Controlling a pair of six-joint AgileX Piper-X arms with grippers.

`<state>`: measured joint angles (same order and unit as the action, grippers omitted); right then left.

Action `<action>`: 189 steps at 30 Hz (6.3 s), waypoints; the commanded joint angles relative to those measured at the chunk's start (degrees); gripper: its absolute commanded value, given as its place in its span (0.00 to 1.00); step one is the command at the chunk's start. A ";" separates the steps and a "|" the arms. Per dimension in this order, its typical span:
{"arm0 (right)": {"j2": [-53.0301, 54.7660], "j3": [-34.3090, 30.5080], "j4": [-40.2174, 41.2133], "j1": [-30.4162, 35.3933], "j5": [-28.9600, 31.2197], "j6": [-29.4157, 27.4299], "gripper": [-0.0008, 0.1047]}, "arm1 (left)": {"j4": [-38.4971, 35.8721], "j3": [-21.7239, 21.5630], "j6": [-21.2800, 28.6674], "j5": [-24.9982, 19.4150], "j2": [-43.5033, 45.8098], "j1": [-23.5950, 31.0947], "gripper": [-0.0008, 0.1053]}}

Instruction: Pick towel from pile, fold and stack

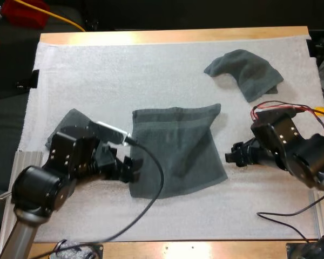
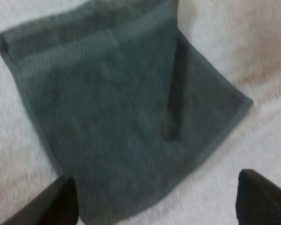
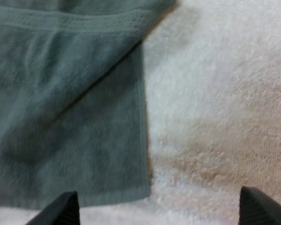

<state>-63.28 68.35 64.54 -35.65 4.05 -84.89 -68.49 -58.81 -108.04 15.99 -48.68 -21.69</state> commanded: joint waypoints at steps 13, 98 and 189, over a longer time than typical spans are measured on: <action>5.86 0.15 8.24 -6.31 -0.01 3.69 0.63 | -15.80 -0.39 -2.67 -1.18 7.76 -2.82 0.64; -17.60 -35.81 -56.60 14.78 -41.90 32.46 0.29 | -19.95 -0.39 -6.55 4.42 14.77 -2.82 0.64; -14.86 -35.81 -41.07 14.78 -35.22 17.82 0.02 | 22.76 27.94 -0.82 13.09 -26.81 13.73 0.64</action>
<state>-78.41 32.83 21.82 -20.81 -30.91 -66.34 -45.99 -30.81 -109.45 28.22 -75.48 -8.02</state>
